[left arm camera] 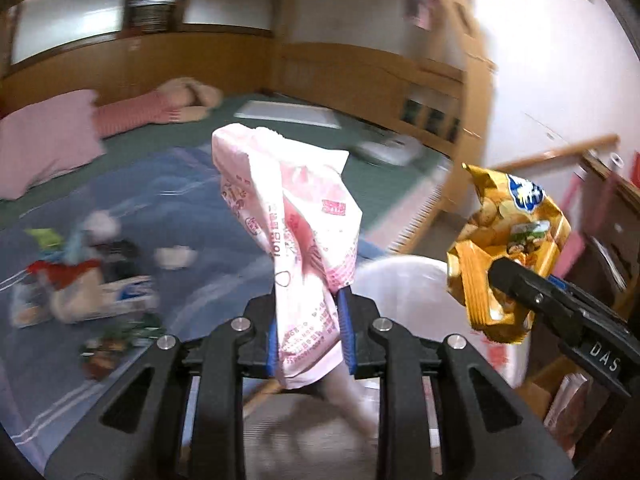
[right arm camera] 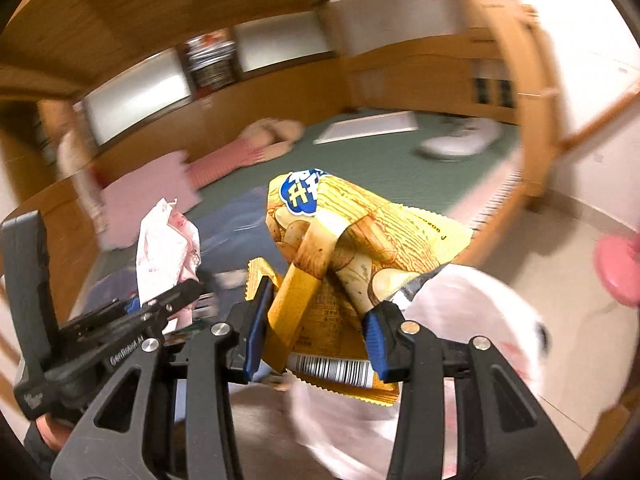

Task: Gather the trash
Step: 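Carry both items to the white bin and open the left tool over it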

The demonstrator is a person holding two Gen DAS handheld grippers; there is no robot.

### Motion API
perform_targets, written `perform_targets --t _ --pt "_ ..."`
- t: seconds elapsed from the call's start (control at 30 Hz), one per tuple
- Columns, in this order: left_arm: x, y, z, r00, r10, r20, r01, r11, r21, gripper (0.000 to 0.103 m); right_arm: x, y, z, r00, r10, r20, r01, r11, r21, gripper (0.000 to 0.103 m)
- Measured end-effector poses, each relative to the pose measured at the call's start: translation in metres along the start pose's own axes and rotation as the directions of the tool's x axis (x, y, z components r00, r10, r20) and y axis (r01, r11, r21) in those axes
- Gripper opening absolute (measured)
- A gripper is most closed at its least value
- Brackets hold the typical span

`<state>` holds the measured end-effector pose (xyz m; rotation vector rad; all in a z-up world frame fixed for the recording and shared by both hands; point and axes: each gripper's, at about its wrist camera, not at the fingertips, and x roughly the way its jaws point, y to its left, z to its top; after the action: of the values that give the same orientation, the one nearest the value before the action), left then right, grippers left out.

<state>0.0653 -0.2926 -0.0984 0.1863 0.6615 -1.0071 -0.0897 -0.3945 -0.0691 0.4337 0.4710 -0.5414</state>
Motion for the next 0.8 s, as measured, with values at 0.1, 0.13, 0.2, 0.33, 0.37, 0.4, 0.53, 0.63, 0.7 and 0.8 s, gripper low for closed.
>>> perform_targets --t 0.1,0.13,0.2,0.33,0.37,0.4,0.53,0.63,0.7,0.8 --pt "0.016 -0.042 -0.007 0.998 -0.05 -0.026 0.051 0.998 0.046 0.025 -0.019 -0.027 -0.004 0.994 -0.103 0.032 0.102 0.994 0.034 0.043" --pt "0.022 -0.055 -0.009 0.998 -0.057 -0.032 0.059 0.996 0.064 0.025 -0.025 -0.035 -0.005 0.99 -0.138 0.041 0.136 0.99 0.042 0.043" --pt "0.03 -0.068 -0.012 0.998 -0.055 -0.043 0.059 0.994 0.088 0.025 -0.03 -0.047 -0.009 0.983 -0.178 0.043 0.176 0.982 0.062 0.043" --pt "0.042 -0.088 -0.017 0.998 -0.025 -0.058 0.032 0.991 0.132 0.026 -0.036 -0.071 -0.018 0.969 -0.246 0.031 0.241 0.965 0.102 0.043" --pt "0.044 -0.092 -0.017 0.998 -0.014 -0.062 0.023 0.99 0.139 0.026 -0.036 -0.077 -0.022 0.966 -0.258 0.023 0.253 0.961 0.113 0.043" --pt "0.045 -0.095 -0.016 0.998 -0.006 -0.065 0.015 0.99 0.142 0.026 -0.035 -0.083 -0.025 0.963 -0.267 0.015 0.264 0.957 0.121 0.043" --pt "0.053 -0.101 -0.019 0.996 0.045 -0.081 -0.032 0.987 0.159 0.026 -0.03 -0.097 -0.03 0.956 -0.294 -0.007 0.292 0.946 0.14 0.043" --pt "0.057 -0.104 -0.02 0.994 0.051 -0.1 -0.034 0.985 0.172 0.034 -0.034 -0.101 -0.03 0.953 -0.301 -0.006 0.299 0.942 0.151 0.043" --pt "0.062 -0.107 -0.023 0.992 0.057 -0.109 -0.036 0.983 0.182 0.047 -0.036 -0.104 -0.029 0.951 -0.308 -0.001 0.305 0.94 0.153 0.043" --pt "0.06 -0.11 -0.023 0.994 0.063 -0.094 -0.045 0.982 0.184 0.07 -0.039 -0.108 -0.028 0.95 -0.313 0.004 0.308 0.938 0.161 0.043"
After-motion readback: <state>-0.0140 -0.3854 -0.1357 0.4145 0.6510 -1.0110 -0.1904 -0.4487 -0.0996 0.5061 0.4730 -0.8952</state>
